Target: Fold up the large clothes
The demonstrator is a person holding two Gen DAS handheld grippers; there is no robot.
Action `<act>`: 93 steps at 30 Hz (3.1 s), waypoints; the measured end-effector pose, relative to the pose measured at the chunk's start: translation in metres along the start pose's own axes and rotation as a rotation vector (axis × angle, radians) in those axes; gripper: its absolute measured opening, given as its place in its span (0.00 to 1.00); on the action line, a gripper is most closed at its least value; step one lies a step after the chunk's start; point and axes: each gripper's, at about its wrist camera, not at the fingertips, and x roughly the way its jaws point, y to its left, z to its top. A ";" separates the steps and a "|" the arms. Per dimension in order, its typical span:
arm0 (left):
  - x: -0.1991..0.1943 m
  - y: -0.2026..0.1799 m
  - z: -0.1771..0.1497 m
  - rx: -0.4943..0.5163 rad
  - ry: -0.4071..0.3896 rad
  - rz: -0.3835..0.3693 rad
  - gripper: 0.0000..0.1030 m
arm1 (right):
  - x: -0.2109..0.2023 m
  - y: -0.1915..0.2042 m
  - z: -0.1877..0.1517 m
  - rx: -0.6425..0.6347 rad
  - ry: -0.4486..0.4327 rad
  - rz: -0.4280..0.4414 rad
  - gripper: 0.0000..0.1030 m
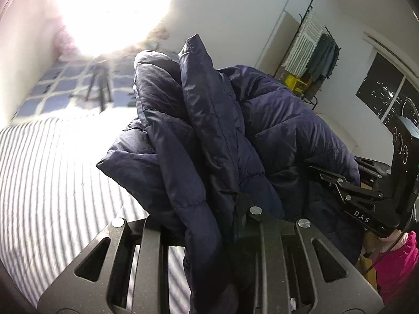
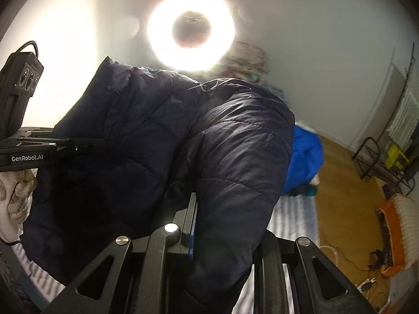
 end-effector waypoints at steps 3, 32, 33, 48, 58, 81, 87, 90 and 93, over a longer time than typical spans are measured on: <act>0.038 -0.006 0.039 0.005 -0.025 -0.016 0.20 | 0.020 -0.037 0.022 0.020 -0.012 -0.042 0.18; 0.284 0.006 0.187 -0.040 0.036 0.363 0.54 | 0.224 -0.166 0.128 0.009 0.109 -0.511 0.63; 0.283 0.008 0.185 -0.041 0.027 0.359 0.56 | 0.224 -0.166 0.124 0.033 0.109 -0.472 0.62; 0.188 -0.036 0.171 0.095 -0.072 0.327 0.56 | 0.179 -0.203 0.116 0.155 0.016 -0.338 0.62; 0.067 -0.078 0.156 0.090 -0.178 0.271 0.56 | 0.076 -0.170 0.123 0.171 -0.082 -0.294 0.62; -0.219 -0.152 -0.031 0.205 -0.337 0.280 0.98 | -0.183 0.002 0.007 0.156 -0.270 -0.174 0.88; -0.232 -0.155 -0.068 0.190 -0.342 0.289 0.99 | -0.202 0.026 -0.037 0.187 -0.267 -0.162 0.97; -0.230 -0.159 -0.084 0.202 -0.333 0.298 1.00 | -0.207 0.032 -0.052 0.181 -0.266 -0.192 1.00; -0.229 -0.160 -0.094 0.201 -0.331 0.296 1.00 | -0.208 0.038 -0.065 0.188 -0.259 -0.197 1.00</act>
